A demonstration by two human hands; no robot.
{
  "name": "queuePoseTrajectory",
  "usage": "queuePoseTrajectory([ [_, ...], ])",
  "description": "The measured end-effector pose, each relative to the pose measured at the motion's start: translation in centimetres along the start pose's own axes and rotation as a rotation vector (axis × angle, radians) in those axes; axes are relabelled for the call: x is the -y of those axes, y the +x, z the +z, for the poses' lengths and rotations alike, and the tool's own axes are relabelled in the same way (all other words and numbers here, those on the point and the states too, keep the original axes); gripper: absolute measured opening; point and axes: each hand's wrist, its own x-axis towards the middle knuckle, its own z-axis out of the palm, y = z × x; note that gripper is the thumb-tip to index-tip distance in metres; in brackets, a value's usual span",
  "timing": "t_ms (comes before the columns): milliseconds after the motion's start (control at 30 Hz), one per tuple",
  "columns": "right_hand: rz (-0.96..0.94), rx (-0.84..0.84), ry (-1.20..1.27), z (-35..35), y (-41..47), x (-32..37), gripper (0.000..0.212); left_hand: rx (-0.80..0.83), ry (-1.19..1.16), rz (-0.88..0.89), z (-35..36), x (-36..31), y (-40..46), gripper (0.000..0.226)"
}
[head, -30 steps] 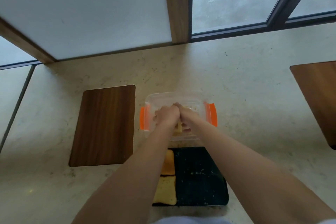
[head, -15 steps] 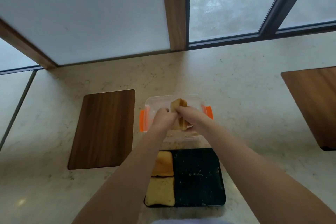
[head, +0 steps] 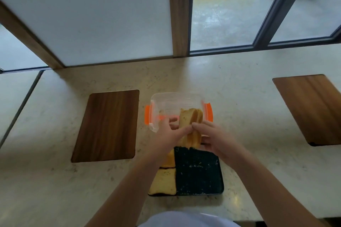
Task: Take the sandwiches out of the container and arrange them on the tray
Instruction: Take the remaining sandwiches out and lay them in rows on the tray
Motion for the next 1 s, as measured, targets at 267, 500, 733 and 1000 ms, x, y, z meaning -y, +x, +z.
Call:
queuePoseTrajectory([
  [267, 0.219, -0.144, 0.015, 0.1, -2.2, -8.9, 0.023, 0.048, -0.21, -0.308, 0.6, 9.1, -2.1, 0.089],
  [500, 0.316, -0.221, -0.167, -0.1, -1.2, -13.6, 0.031, 0.032, -0.067, -0.428, 1.4, 13.1, -1.9, 0.081],
  [733, 0.306, -0.261, -0.515, -2.6, 1.1, -15.3, 0.028, -0.023, 0.008, -0.395, 0.0, 13.8, -1.0, 0.085],
  [1000, 0.211, 0.147, -1.319, -6.2, 6.6, -9.9, 0.034, -0.02, 0.103, -0.358, -0.3, 13.9, -0.3, 0.088],
])
